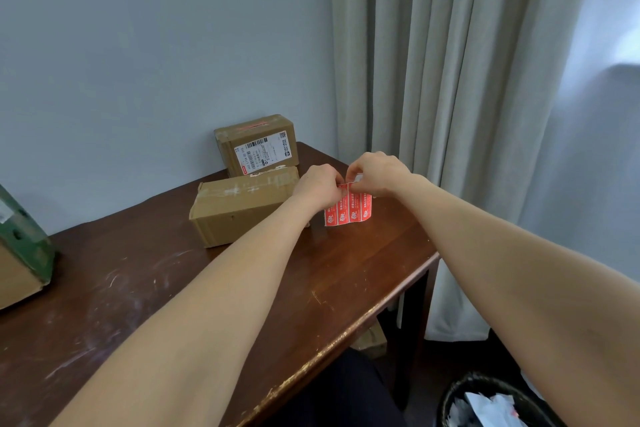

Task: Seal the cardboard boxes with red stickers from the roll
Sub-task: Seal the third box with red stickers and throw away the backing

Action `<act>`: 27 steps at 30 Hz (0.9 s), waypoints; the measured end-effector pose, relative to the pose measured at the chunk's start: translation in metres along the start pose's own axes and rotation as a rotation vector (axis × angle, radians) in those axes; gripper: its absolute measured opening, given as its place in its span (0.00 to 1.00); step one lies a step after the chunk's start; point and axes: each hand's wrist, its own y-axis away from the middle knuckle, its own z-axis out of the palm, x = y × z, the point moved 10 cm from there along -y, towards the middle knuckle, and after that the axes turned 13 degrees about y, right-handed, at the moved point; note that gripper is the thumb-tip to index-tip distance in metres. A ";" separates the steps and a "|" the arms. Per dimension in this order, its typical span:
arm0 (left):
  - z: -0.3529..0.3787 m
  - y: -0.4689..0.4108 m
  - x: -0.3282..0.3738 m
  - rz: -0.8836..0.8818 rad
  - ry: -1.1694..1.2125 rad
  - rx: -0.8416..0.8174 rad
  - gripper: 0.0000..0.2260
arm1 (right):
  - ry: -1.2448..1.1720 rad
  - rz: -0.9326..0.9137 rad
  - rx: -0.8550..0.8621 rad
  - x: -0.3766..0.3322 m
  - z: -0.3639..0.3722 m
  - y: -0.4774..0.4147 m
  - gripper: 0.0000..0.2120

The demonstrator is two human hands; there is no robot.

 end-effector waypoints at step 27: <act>-0.017 0.016 0.022 0.189 -0.201 0.189 0.09 | -0.077 0.011 -0.049 0.001 0.006 -0.005 0.13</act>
